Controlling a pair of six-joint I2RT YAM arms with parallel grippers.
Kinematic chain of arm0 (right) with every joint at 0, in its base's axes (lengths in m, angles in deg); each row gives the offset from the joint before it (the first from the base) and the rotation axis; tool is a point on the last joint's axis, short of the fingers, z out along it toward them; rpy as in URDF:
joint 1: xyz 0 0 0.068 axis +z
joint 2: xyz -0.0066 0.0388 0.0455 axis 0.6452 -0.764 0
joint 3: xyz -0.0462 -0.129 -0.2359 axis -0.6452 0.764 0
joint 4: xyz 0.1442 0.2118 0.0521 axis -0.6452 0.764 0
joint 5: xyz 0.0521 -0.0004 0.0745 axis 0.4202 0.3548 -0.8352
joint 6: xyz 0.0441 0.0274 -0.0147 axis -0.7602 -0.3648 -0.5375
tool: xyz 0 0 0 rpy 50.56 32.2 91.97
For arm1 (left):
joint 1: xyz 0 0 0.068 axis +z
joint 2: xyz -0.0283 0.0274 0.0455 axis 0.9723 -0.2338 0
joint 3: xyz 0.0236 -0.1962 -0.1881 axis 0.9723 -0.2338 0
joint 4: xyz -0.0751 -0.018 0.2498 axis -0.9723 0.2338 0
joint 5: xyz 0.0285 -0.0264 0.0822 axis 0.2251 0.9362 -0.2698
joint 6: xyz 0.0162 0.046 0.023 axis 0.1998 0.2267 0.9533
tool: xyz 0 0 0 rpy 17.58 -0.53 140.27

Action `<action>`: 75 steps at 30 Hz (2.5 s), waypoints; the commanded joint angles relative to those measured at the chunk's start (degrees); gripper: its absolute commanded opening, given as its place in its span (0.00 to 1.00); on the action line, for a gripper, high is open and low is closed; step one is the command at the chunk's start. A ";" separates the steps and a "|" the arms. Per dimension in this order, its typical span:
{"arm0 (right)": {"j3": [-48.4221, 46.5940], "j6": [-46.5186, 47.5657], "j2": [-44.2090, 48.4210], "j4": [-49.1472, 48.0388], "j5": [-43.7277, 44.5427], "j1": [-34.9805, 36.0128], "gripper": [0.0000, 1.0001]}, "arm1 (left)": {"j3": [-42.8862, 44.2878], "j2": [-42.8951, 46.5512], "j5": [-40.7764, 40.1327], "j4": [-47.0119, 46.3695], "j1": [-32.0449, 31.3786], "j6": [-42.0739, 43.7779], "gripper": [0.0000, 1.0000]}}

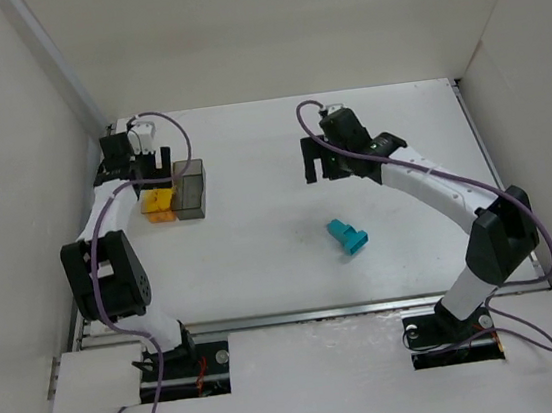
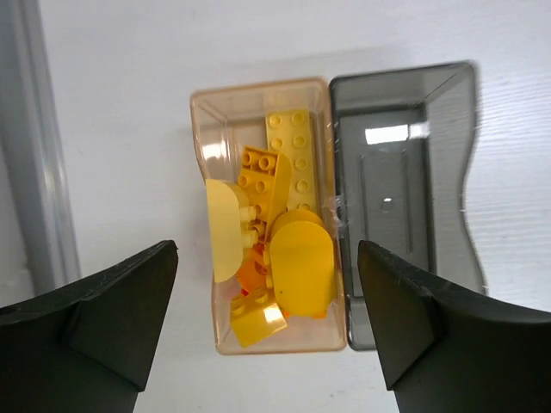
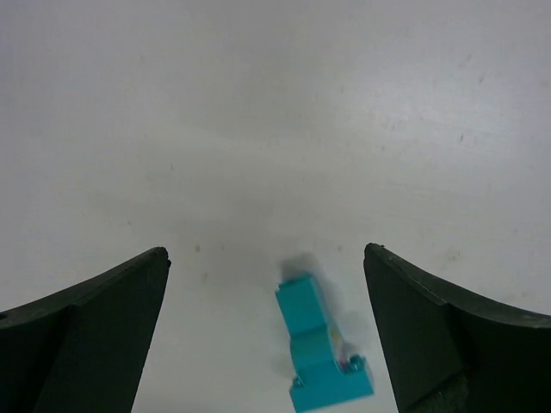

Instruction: Sort the legos into containers by color

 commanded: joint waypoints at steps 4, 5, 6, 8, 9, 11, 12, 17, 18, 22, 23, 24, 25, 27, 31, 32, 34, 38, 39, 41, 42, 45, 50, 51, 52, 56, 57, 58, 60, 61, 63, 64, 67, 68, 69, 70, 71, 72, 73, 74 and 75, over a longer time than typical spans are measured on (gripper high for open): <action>3.09 7.75 -1.63 20.75 -7.36 0.80 1.00 | -2.97 13.64 6.76 -2.35 -3.28 7.80 0.83; 3.71 7.76 -1.64 22.07 -7.36 0.80 1.00 | -3.59 15.92 8.16 -1.83 -3.81 9.12 0.85; 4.24 8.28 -2.17 23.56 -8.93 0.80 1.00 | -4.12 16.81 8.69 -1.82 -3.81 9.74 0.85; 5.55 8.29 -2.17 24.10 -9.56 0.80 1.00 | -4.65 18.22 9.31 -0.77 -5.83 10.70 0.85; 5.56 7.59 -2.17 24.97 -9.56 0.80 1.00 | -4.65 18.92 9.31 0.02 -6.36 11.32 0.85; 6.70 6.53 -2.17 25.51 -8.24 0.80 1.00 | -4.65 18.93 9.31 2.30 -7.42 12.12 0.85; 6.70 6.53 -2.78 25.51 -7.63 1.50 1.00 | -4.65 19.63 10.01 3.00 -8.20 12.90 0.85; 9.68 7.14 -5.77 21.83 -7.63 4.05 0.86 | -5.17 21.47 11.16 5.99 -11.45 16.07 0.85; 9.69 7.75 -6.30 21.04 -7.63 4.06 0.81 | -5.18 21.48 11.16 6.52 -11.46 16.60 0.85; 10.31 7.76 -7.62 17.61 -6.49 4.58 0.63 | -6.31 23.23 13.09 8.37 -12.69 17.13 0.85; 10.31 7.76 -7.62 17.08 -5.96 4.58 0.59 | -6.32 23.93 13.09 9.33 -13.39 17.74 0.85; 10.31 7.76 -7.62 16.46 -5.00 4.58 0.55 | -6.84 23.94 13.09 10.21 -13.92 18.53 0.85; 10.31 7.76 -7.62 16.46 -4.47 4.58 0.52 | -6.85 24.64 13.09 10.22 -13.92 18.53 0.85; 10.83 7.76 -7.62 14.88 -3.41 4.58 0.52 | -7.55 25.26 13.71 11.79 -14.62 19.15 0.85; 10.84 8.29 -7.62 13.39 -3.41 4.58 0.68 | -8.08 26.49 14.23 13.11 -15.24 19.68 0.85; 10.84 8.81 -7.62 12.86 -3.41 4.58 0.69 | -8.08 26.49 14.23 13.12 -15.24 19.68 0.85; 10.84 8.81 -7.62 11.63 -3.41 4.58 0.69 | -8.08 27.01 14.76 13.12 -15.24 19.68 0.85; 10.31 9.34 -8.15 10.92 -2.09 5.19 0.69 | -8.08 27.02 14.76 13.12 -15.24 19.68 0.85; 9.61 9.86 -8.15 10.92 -2.09 5.20 0.70 | -8.08 27.62 14.76 13.64 -15.24 19.68 0.85; 9.08 10.48 -8.15 10.92 -1.56 5.81 0.74 | -8.60 27.63 14.76 13.65 -15.24 19.68 0.85; 8.47 10.48 -8.15 10.92 -1.56 5.81 0.79 | -8.60 28.15 14.76 13.65 -15.24 19.68 0.85; 6.89 11.71 -8.15 10.92 -1.56 6.43 0.87 | -8.61 28.16 14.76 13.65 -15.24 19.68 0.85; 4.51 13.55 -8.67 10.92 -1.04 7.65 0.91 | -9.13 28.69 14.76 14.17 -15.24 19.68 0.85; 3.64 13.56 -8.68 10.40 -1.04 7.66 0.91 | -9.13 29.21 14.76 14.17 -15.24 19.68 0.85; 3.11 13.56 -9.28 10.39 -0.51 7.66 0.91 | -9.13 29.21 14.76 14.17 -15.24 19.68 0.85; 1.00 15.22 -12.53 10.39 0.72 7.66 0.91 | -9.13 29.74 14.76 14.17 -15.24 19.15 0.85; 0.99 15.75 -13.07 10.39 0.72 7.66 0.91 | -9.13 29.74 14.76 14.17 -15.24 19.15 0.85; 0.38 15.76 -13.59 10.39 0.72 7.66 0.91 | -9.13 29.74 14.76 14.17 -15.24 19.15 0.85; -0.23 16.37 -14.48 9.87 0.72 7.66 0.91 | -9.65 29.74 14.76 14.17 -15.24 19.15 0.85; -0.24 16.37 -15.35 9.87 0.72 7.66 0.91 | -9.66 30.26 14.76 14.17 -15.24 19.15 0.85; -0.93 16.37 -16.67 9.87 2.82 7.66 0.91 | -9.66 30.27 14.76 14.17 -15.24 19.15 0.85; -1.72 16.37 -17.20 9.87 3.79 7.66 0.91 | -9.66 30.27 14.76 14.17 -15.24 19.15 0.85; -3.66 17.86 -18.69 9.87 5.29 7.66 0.93 | -10.19 30.27 14.76 14.17 -15.24 19.15 0.85; -3.67 18.39 -18.70 9.87 5.29 7.66 0.93 | -10.19 30.27 14.76 14.17 -15.24 19.15 0.85; -3.67 18.39 -18.70 9.34 5.29 7.66 0.95 | -10.19 30.27 14.76 14.17 -15.24 19.15 0.85; -3.67 19.26 -18.70 8.82 4.68 7.66 0.95 | -10.19 30.27 14.76 14.17 -15.24 19.15 0.85; -3.67 19.97 -18.70 8.81 4.68 7.66 0.95 | -10.19 30.27 14.76 14.17 -15.24 19.15 0.85; -3.67 19.97 -19.22 8.20 4.15 7.66 0.94 | -10.19 30.27 14.76 14.17 -15.24 19.15 0.85; -3.67 19.97 -19.22 8.20 4.15 7.66 0.92 | -10.19 30.27 14.76 14.17 -15.24 19.15 0.85; -3.67 20.50 -19.22 7.59 3.37 7.66 0.86 | -10.19 30.27 14.76 14.17 -15.24 19.15 0.85; -3.67 20.50 -19.22 7.58 3.36 7.66 0.81 | -10.19 30.27 14.76 14.17 -15.24 19.15 0.85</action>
